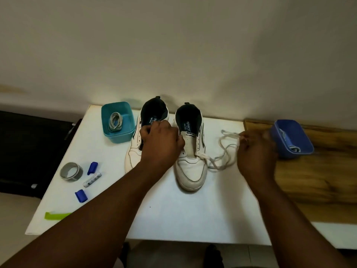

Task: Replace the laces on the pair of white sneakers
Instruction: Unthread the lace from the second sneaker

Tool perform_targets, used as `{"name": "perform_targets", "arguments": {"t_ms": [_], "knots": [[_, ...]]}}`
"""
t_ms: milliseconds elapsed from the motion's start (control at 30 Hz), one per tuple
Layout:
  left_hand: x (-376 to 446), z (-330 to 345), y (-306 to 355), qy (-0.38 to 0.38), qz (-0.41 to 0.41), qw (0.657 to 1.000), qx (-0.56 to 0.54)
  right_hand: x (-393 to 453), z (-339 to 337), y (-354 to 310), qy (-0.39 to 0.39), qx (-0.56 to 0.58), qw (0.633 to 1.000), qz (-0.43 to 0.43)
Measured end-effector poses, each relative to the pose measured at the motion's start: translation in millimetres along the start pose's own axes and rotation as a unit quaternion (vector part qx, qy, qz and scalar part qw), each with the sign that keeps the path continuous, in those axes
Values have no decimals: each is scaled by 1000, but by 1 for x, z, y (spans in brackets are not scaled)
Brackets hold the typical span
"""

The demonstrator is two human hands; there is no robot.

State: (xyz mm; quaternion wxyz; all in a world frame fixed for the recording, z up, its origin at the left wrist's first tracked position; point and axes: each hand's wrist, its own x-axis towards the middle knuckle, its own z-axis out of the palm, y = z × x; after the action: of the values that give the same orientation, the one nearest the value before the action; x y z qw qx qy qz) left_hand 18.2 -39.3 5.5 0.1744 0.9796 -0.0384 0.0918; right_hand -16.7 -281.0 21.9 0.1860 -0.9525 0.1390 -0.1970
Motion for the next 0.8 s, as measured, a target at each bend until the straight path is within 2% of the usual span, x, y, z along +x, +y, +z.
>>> {"name": "perform_targets", "arguments": {"t_ms": [67,133,200,267,367,467,567,667,800], "knots": [[-3,0,6,12,-4,1000,2,-15,13,-14,-67,11,996,-59],[-6,-1,11,37,-9,999,-5,-20,22,-25,-92,2,993,-67],[-9,-1,13,41,4,999,-17,-17,23,-29,-70,-8,996,-50],[-12,-1,14,22,58,998,-10,-16,18,-31,-55,14,998,-30],[-16,1,19,-27,118,993,-7,-12,12,-37,-97,63,993,3],[-18,1,23,-55,136,989,-1,-9,11,-40,-131,175,974,58],[-22,2,26,-48,149,988,-3,-7,8,-43,-69,279,954,82],[-30,11,33,-42,171,984,-7,-3,3,-47,-23,377,918,119],[-28,16,34,3,168,985,-27,-1,2,-45,19,419,897,139]]}}
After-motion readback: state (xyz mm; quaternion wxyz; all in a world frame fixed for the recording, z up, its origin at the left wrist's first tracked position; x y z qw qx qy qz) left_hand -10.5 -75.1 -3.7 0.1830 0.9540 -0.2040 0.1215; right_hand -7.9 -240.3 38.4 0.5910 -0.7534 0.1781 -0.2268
